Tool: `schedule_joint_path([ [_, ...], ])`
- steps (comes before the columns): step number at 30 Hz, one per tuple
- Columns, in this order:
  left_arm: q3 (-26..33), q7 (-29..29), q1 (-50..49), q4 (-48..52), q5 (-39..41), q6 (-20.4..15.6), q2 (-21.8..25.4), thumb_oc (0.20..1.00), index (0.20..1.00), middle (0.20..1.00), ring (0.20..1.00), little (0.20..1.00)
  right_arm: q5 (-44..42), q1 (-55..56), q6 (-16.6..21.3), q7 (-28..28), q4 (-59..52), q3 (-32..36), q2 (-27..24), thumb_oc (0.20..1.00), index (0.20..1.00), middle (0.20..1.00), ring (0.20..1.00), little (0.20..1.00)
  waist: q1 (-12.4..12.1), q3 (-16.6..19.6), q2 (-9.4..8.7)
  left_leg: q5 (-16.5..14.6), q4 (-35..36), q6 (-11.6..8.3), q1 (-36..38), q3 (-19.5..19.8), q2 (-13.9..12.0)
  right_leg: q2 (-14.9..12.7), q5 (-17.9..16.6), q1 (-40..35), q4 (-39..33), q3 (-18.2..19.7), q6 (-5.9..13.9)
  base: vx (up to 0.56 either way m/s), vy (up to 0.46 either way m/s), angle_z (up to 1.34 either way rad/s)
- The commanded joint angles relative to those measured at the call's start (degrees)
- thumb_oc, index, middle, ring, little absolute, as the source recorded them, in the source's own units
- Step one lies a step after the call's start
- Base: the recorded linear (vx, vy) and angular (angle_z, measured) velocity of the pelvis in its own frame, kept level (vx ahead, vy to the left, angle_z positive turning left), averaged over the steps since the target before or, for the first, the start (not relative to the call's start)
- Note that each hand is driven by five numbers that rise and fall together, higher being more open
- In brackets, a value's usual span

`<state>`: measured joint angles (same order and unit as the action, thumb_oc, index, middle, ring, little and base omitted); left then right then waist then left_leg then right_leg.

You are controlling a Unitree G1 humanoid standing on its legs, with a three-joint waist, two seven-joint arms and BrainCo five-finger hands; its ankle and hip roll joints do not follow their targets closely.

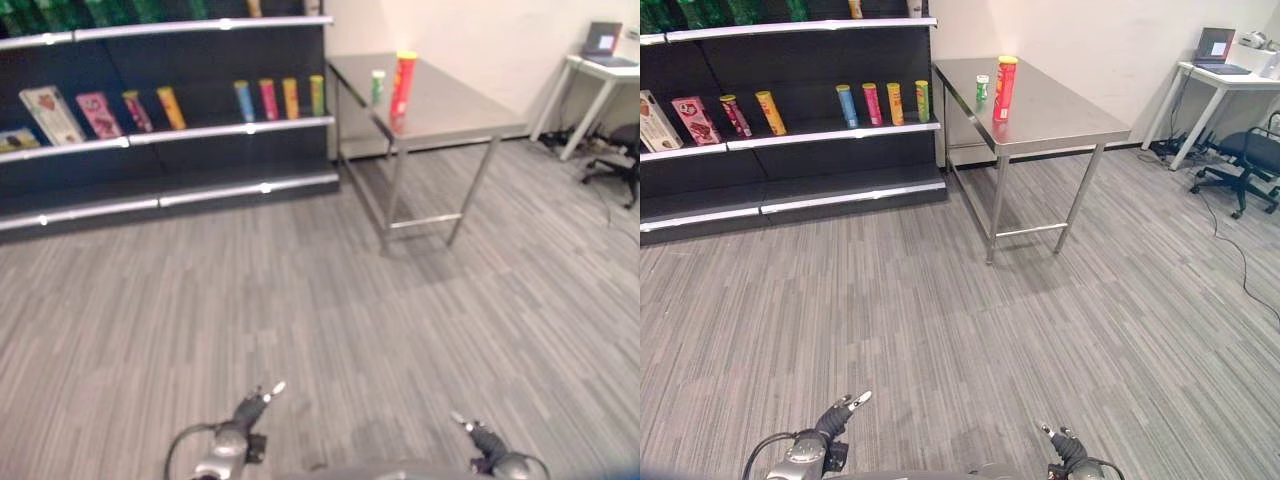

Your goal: Put the goods on the table back onto the shelves and tidy them up.

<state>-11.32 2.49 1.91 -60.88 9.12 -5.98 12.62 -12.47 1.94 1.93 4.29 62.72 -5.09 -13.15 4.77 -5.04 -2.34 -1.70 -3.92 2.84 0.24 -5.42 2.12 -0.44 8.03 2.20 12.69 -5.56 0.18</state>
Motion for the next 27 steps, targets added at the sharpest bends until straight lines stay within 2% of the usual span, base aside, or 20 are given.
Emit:
schedule_joint_path([
  [1,0.3,-0.1,1.9,0.5,1.8,-1.4,1.0,1.0,1.0,1.0,1.0,1.0,-0.8,-3.6,1.5,0.2,0.4,0.1,-1.9,1.0,1.0,1.0,1.0,1.0,1.4,-3.2,-0.02,-7.6,-2.1,-8.74,6.0,1.2,-7.9,-6.0,1.2,-7.8,-8.6,1.7,8.03,0.0,0.0,0.0],
  [16,-0.3,1.1,1.7,0.2,-1.0,-1.5,1.3,1.0,1.0,1.0,1.0,1.0,1.7,-4.3,1.7,0.2,-0.9,-1.9,-2.9,1.0,1.0,1.0,1.0,1.0,0.6,-3.1,-0.33,-7.2,-1.8,-8.42,5.4,1.9,-7.5,-6.1,1.0,-7.5,-8.6,1.8,8.07,0.0,0.0,0.01],
  [21,-1.3,0.5,1.8,-0.3,-4.0,-1.4,2.4,1.0,1.0,1.0,1.0,1.0,5.7,-6.1,2.0,-0.7,-3.3,-4.9,-4.9,1.0,1.0,1.0,1.0,1.0,0.1,-3.4,-0.55,-7.1,-1.8,-8.47,5.0,2.3,-7.4,-6.2,1.0,-7.3,-8.5,1.5,8.08,-0.01,-0.004,0.03],
  [24,-2.1,0.2,1.9,-0.7,-6.3,-1.3,3.2,1.0,1.0,1.0,1.0,1.0,10.3,-8.1,2.1,-2.1,-5.4,-9.2,-6.4,1.0,1.0,1.0,1.0,1.0,-0.5,-3.6,-0.75,-6.9,-1.9,-8.53,4.8,2.5,-7.5,-6.3,1.1,-7.4,-8.5,1.2,8.1,-0.01,-0.015,0.06],
  [27,-2.9,-0.3,1.7,-0.1,-6.5,-1.5,3.4,1.0,1.0,1.0,1.0,1.0,10.7,-10.4,2.5,-2.8,-8.5,-11.2,-6.4,1.0,1.0,1.0,1.0,1.0,-1.1,-3.8,-0.83,-6.9,-1.9,-8.53,4.6,2.7,-7.5,-6.4,1.0,-7.5,-8.6,0.7,8.16,-0.01,-0.007,0.06],
])
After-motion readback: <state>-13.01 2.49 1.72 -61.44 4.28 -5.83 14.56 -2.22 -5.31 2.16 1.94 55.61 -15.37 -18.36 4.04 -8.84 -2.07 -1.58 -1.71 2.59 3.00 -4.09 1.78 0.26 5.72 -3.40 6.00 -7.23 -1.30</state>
